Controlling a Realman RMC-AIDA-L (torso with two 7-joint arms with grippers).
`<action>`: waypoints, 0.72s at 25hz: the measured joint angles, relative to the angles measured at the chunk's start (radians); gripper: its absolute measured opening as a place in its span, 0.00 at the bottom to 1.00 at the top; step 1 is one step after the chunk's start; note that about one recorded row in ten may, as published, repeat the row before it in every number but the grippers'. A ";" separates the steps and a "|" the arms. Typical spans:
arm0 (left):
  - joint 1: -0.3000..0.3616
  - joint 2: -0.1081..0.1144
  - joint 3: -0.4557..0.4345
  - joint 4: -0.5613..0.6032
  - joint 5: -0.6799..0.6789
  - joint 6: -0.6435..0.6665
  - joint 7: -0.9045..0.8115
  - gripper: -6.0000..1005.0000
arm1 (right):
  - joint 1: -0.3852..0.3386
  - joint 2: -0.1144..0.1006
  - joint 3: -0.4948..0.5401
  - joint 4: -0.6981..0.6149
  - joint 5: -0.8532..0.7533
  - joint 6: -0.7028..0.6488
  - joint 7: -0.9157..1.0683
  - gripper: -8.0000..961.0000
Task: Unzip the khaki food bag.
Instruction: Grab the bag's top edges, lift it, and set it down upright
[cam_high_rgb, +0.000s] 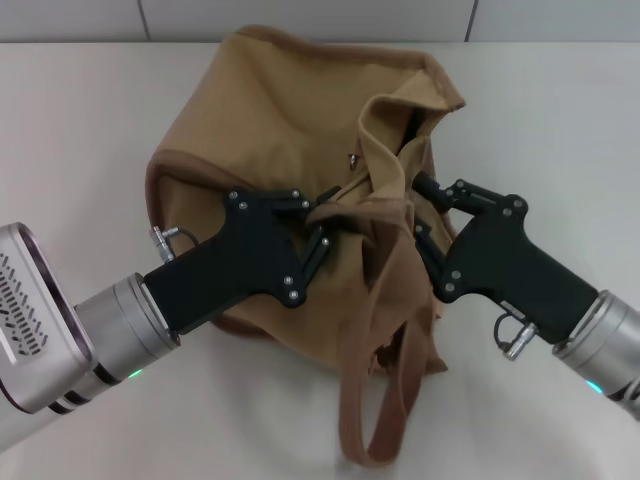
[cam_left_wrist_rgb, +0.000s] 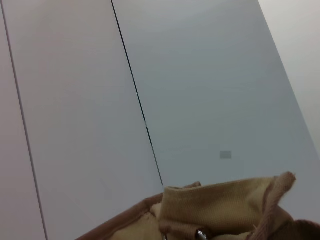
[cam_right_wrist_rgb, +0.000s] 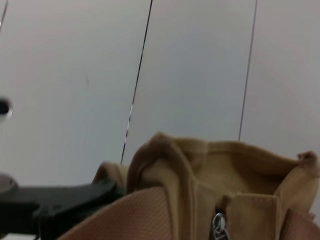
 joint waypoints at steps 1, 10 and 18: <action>0.000 0.000 -0.001 -0.001 0.001 -0.002 0.000 0.07 | 0.000 0.000 -0.002 0.006 0.000 0.014 -0.020 0.35; -0.004 -0.001 -0.001 -0.011 -0.002 -0.006 0.000 0.07 | -0.012 0.001 0.005 0.079 0.001 0.078 -0.190 0.32; -0.011 -0.001 -0.002 -0.014 -0.001 -0.009 -0.001 0.07 | -0.024 0.001 0.032 0.133 0.004 0.056 -0.305 0.32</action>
